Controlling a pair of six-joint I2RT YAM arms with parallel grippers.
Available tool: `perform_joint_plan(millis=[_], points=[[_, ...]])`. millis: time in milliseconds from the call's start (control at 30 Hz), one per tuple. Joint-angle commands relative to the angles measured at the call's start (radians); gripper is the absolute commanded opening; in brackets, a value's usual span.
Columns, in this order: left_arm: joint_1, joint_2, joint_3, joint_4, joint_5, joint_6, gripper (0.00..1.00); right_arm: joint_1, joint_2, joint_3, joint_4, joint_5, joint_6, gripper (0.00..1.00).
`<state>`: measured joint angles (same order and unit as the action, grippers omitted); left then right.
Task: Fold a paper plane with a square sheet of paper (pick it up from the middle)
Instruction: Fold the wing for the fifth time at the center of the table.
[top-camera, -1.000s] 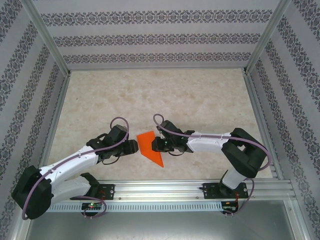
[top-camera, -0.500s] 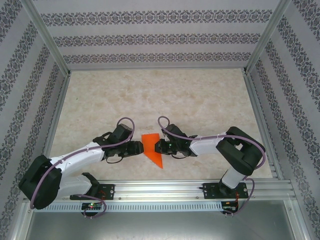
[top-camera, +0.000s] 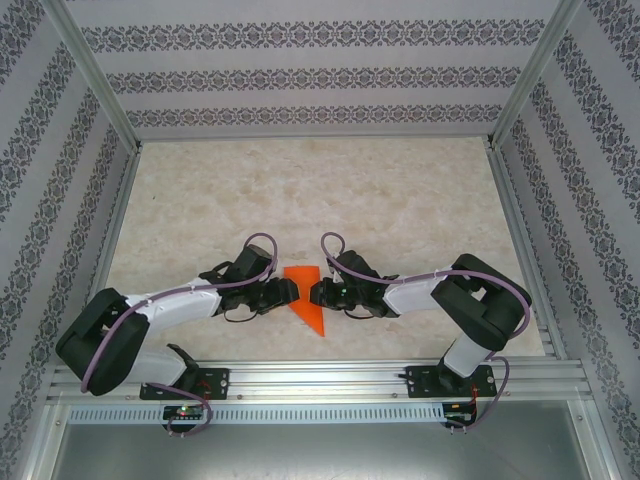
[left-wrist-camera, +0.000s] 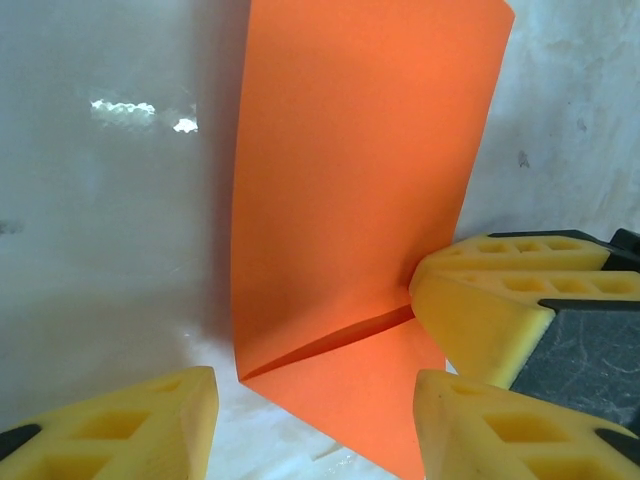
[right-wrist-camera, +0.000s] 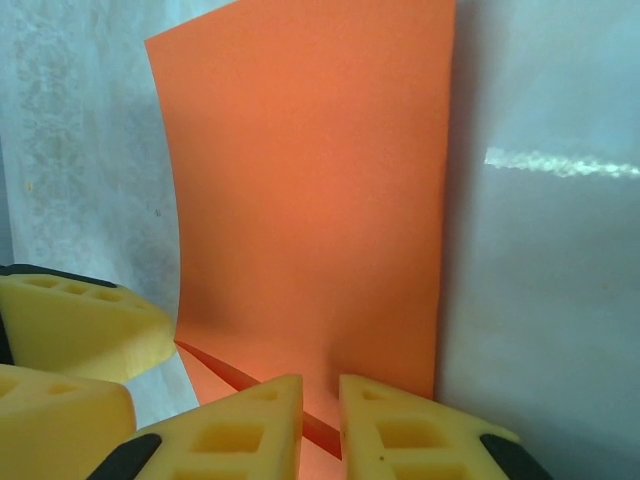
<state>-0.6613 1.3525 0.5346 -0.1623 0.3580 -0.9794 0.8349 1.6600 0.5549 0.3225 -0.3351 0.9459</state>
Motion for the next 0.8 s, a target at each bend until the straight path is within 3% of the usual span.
perform_joint_plan(millis=[0,500,767], points=[[0.008,0.027,-0.011,0.072,0.005,-0.038,0.55,-0.011,0.048,-0.026,-0.004,0.042,0.002,0.18],[0.007,0.101,-0.024,0.251,0.069,-0.076,0.4,-0.02,0.086,-0.038,0.039,0.028,0.012,0.19],[0.006,0.093,-0.024,0.302,0.091,-0.085,0.37,-0.028,0.092,-0.038,0.042,0.022,0.009,0.19]])
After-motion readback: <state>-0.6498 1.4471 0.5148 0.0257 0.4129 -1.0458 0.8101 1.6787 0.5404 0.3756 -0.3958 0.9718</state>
